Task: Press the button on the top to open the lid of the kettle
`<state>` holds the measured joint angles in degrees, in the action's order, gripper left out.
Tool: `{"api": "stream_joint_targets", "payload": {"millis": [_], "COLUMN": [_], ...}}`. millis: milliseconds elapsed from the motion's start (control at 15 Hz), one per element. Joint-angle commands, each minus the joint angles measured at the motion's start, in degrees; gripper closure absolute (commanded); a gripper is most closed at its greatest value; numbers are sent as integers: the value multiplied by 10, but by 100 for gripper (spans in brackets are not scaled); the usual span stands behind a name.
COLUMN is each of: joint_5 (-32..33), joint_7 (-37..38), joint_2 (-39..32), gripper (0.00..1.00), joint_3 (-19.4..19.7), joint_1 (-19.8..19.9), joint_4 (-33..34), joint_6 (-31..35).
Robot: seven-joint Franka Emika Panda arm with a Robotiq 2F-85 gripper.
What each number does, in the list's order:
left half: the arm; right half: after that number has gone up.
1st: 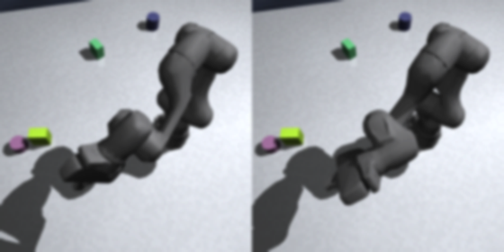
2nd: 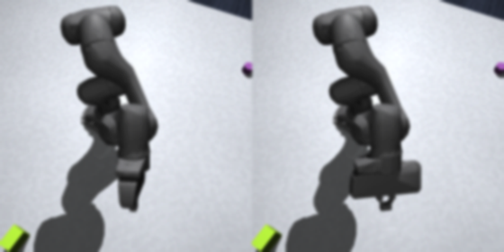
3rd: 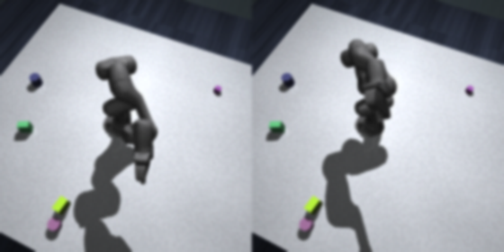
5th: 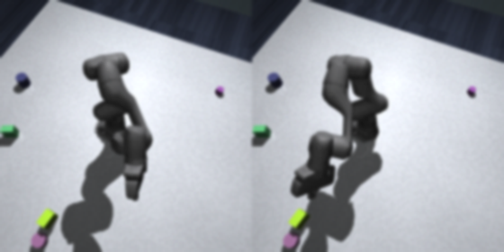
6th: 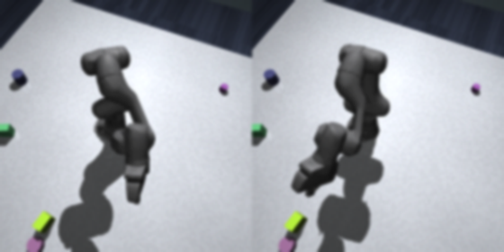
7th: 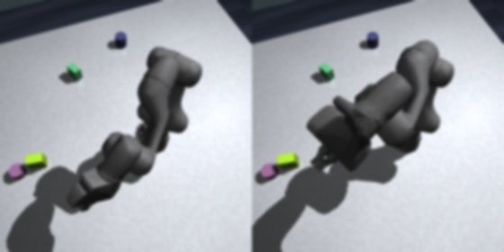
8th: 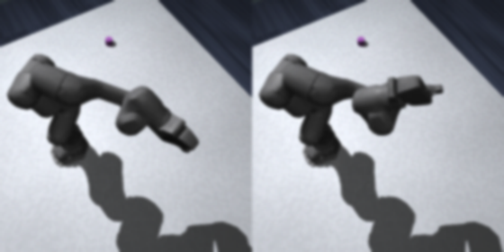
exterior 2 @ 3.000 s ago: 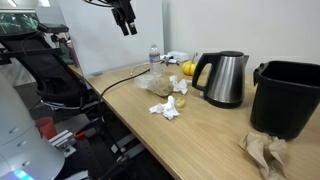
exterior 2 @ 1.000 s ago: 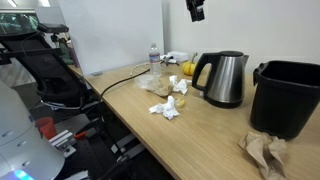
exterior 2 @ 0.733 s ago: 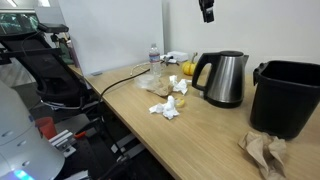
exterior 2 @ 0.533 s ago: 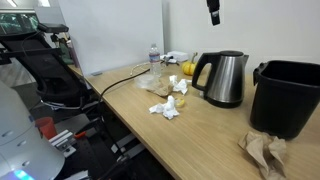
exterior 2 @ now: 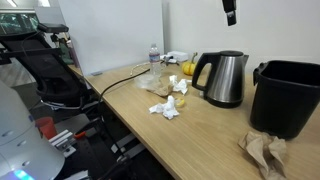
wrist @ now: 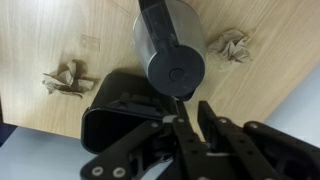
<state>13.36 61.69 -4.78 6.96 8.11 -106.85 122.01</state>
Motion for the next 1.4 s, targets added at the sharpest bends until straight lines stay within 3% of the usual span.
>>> {"api": "stream_joint_targets", "payload": {"millis": [0, 1333], "joint_5": [19, 46], "joint_7": [36, 80], "joint_2": [-4, -45], "gripper": [100, 100], "joint_3": [12, 11], "joint_1": [-8, -32], "joint_4": [7, 11], "joint_6": [-42, -70]}}
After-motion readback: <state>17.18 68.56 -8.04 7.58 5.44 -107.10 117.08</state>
